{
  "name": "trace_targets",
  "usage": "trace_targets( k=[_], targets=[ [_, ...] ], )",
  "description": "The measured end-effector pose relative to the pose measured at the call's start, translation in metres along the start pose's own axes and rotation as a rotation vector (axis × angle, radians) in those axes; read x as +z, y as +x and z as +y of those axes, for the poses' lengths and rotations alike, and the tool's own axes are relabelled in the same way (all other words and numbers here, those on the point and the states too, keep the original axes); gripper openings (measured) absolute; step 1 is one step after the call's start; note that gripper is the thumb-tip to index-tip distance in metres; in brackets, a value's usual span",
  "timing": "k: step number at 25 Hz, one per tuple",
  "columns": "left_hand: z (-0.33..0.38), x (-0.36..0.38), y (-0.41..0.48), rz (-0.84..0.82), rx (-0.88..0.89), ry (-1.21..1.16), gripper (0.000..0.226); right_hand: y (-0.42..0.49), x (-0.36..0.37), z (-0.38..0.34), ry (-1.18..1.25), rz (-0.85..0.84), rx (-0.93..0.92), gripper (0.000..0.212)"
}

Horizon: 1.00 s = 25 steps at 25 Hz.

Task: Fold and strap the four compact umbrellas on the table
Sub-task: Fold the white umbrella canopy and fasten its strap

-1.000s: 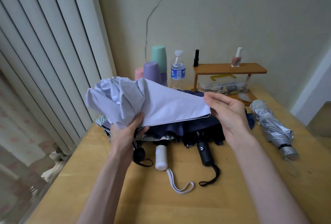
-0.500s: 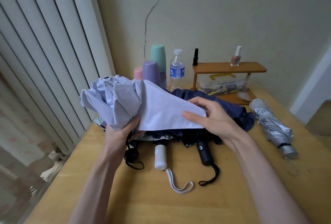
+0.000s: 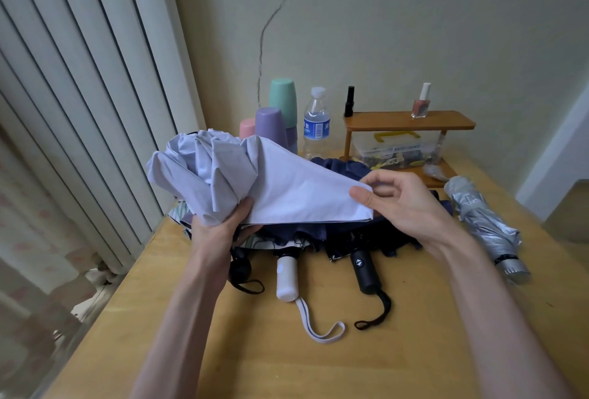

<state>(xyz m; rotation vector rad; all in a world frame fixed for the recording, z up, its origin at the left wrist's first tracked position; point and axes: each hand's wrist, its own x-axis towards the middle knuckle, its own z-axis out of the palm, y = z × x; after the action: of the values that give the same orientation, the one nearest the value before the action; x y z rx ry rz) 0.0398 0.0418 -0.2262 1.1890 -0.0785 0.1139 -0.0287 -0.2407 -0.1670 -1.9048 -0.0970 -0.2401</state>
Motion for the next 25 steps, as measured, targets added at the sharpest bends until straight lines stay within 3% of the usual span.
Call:
trace_targets(
  k=[3, 5, 9, 16, 25],
  targets=[
    [0.003, -0.003, 0.001, 0.029, -0.016, 0.011, 0.038, 0.0, 0.0, 0.004, 0.035, -0.033, 0.033, 0.017],
    [0.003, -0.006, 0.003, 0.061, -0.038, 0.012, 0.039, 0.001, -0.002, 0.006, 0.022, 0.048, 0.019, 0.011],
    [0.002, 0.0, 0.002, 0.089, -0.043, -0.029, 0.037, 0.006, 0.003, 0.01, 0.02, 0.138, -0.016, 0.029],
    [-0.013, 0.02, -0.003, 0.136, -0.064, 0.037, 0.032, 0.015, 0.027, 0.021, 0.106, 0.368, 0.156, 0.015],
    [-0.004, 0.018, -0.005, 0.156, -0.058, 0.117, 0.023, 0.012, 0.012, 0.017, 0.055, 0.203, 0.218, 0.024]
  ],
)
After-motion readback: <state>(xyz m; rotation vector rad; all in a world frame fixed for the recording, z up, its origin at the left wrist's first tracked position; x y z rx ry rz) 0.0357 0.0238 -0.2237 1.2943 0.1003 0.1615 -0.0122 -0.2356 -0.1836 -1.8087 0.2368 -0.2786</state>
